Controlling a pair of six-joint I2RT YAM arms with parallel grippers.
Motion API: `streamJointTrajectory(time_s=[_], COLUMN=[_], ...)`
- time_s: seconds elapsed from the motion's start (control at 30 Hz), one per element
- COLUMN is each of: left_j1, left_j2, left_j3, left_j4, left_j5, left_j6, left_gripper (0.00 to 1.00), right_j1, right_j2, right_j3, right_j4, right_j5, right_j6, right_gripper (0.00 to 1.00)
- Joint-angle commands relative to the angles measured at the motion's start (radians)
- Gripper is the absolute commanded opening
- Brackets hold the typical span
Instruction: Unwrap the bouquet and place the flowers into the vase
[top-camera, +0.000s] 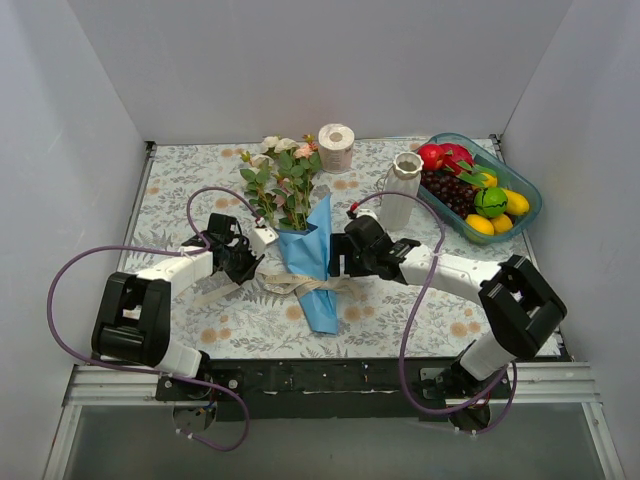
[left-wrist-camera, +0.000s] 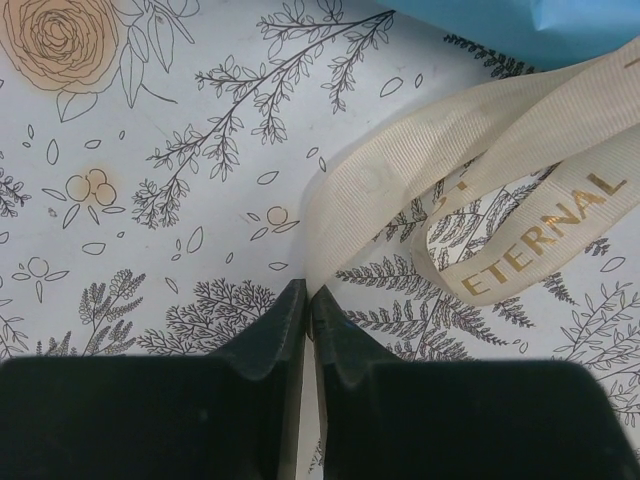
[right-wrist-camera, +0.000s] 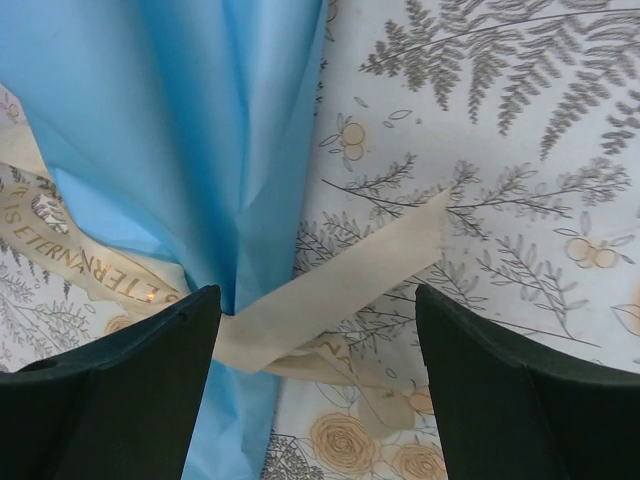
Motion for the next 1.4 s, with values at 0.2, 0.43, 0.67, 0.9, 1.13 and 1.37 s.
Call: streamJointTrajectory(time_s=[0.2,0.43,0.67,0.9,1.13,1.37], left_j1=[-0.003,-0.003,-0.003,-0.003,-0.003,-0.003], left_j2=[-0.021,-0.041,-0.052,-0.07,-0.069,-0.086], left_j3=[-0.018,-0.01,-0.026,-0.026,-0.012,0.005], left_j4=[-0.078,-0.105,-0.094,-0.095,-0.121,-0.109], left_j5=[-0.04,-0.009,-0.02,-0.008,0.023,0.054], left_j6=[-0.007,-0.013,-0.019,-0.034,-0.048,-0.059], left_gripper=[0.06,0.0,0.0,0.0,0.2,0.75], right_j1=[-0.002,-0.002,-0.002,-0.002,-0.002,-0.002], right_j2=[0.106,0.076,-0.024,-0.107,-0.139,-0.183], right_j3=[-0.02,-0.066,-0.072,-0.037,-0.072,-0.088], right_j4=[0.145,0.151,0.151,0.111,0.088,0.091], right_j5=[-0.147,-0.152,-0.107,-0.09,-0.102,-0.087], right_j6=[0.069,0.08,0.06,0.034,0.045,0.043], right_gripper=[0.77,0.43,0.22,0.27,0.33,0.26])
